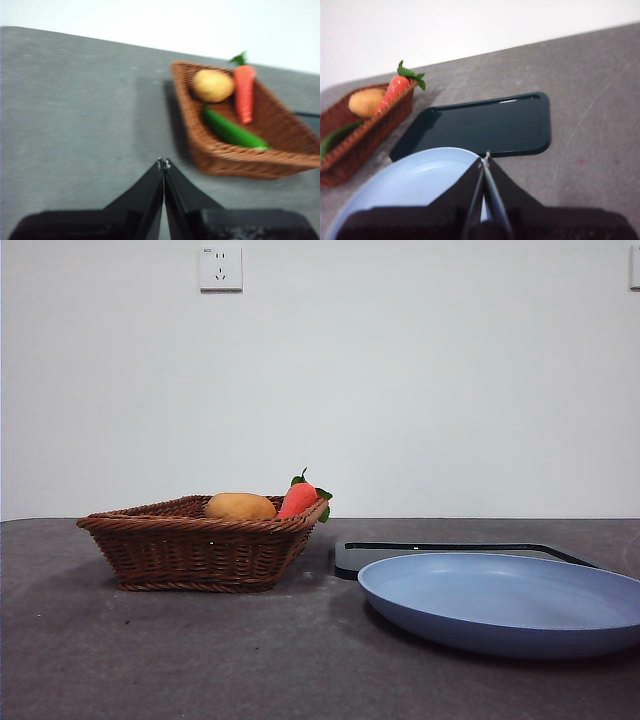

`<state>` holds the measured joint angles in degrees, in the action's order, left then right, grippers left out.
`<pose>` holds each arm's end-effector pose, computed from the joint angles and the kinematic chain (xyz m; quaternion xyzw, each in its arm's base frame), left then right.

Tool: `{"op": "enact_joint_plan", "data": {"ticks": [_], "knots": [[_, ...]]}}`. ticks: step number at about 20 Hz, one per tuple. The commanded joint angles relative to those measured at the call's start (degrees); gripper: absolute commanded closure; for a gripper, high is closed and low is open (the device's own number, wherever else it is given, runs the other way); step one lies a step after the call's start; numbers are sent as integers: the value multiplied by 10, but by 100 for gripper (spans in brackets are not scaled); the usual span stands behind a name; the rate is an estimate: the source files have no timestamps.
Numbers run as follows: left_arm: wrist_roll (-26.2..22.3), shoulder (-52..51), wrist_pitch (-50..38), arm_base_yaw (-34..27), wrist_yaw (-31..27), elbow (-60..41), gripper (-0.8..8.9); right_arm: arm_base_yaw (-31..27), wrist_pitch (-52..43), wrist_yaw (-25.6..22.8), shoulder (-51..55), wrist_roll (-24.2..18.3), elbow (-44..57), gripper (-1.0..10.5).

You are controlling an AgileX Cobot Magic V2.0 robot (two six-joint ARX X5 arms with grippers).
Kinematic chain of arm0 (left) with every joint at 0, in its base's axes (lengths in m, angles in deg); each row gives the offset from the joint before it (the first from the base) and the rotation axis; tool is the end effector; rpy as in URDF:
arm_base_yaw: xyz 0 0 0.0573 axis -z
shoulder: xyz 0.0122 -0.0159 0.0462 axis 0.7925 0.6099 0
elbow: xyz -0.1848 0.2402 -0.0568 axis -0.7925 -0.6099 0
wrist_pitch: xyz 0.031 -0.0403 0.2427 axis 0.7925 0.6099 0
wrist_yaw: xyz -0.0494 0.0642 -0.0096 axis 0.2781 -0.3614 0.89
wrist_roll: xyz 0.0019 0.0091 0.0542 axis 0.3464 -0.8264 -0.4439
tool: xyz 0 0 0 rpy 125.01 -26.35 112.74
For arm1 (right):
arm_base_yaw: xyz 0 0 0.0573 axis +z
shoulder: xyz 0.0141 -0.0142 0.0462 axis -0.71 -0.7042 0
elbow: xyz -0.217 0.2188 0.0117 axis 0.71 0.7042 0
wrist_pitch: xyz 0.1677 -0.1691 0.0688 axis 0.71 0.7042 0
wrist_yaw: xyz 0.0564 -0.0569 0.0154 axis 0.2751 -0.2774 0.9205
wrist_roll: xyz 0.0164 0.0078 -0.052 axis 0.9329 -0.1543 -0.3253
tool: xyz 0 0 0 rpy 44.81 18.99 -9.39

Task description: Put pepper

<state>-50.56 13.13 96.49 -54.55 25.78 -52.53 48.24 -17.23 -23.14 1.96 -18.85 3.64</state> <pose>0.0509 -0.0048 0.1550 -0.1066 0.0886 -0.0820 0.9869 0.0487 0.0081 0.1537 0.1141 0.0774 0.1093 0.9844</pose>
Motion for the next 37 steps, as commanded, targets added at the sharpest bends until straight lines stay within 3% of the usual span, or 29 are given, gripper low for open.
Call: {"op": "enact_joint_plan", "data": {"ticks": [1, 5, 13, 26, 31, 34, 35, 37], "knots": [[67, -2, -30, -2, 34, -5, 807, 2, -16, 5, 1, 90, -6, 944], [117, 1, -24, -2, 44, 19, 807, 2, -33, 28, -3, 116, -36, 944], [111, 47, 61, -2, 45, 128, 807, 2, 3, 31, -90, 102, -148, 944], [-53, 222, 275, -2, 156, 332, 807, 2, 345, 36, -321, -49, -428, 944], [-84, 276, 345, -1, 195, 374, 807, 2, 467, 46, -373, -109, -501, 943], [-84, 280, 344, -2, 195, 377, 803, 2, 477, 46, -378, -113, -503, 940], [-83, 280, 344, -2, 195, 377, 773, 2, 477, 46, -378, -113, -503, 913], [-82, 280, 343, -2, 195, 377, 573, 2, 476, 46, -380, -113, -503, 796]]}}
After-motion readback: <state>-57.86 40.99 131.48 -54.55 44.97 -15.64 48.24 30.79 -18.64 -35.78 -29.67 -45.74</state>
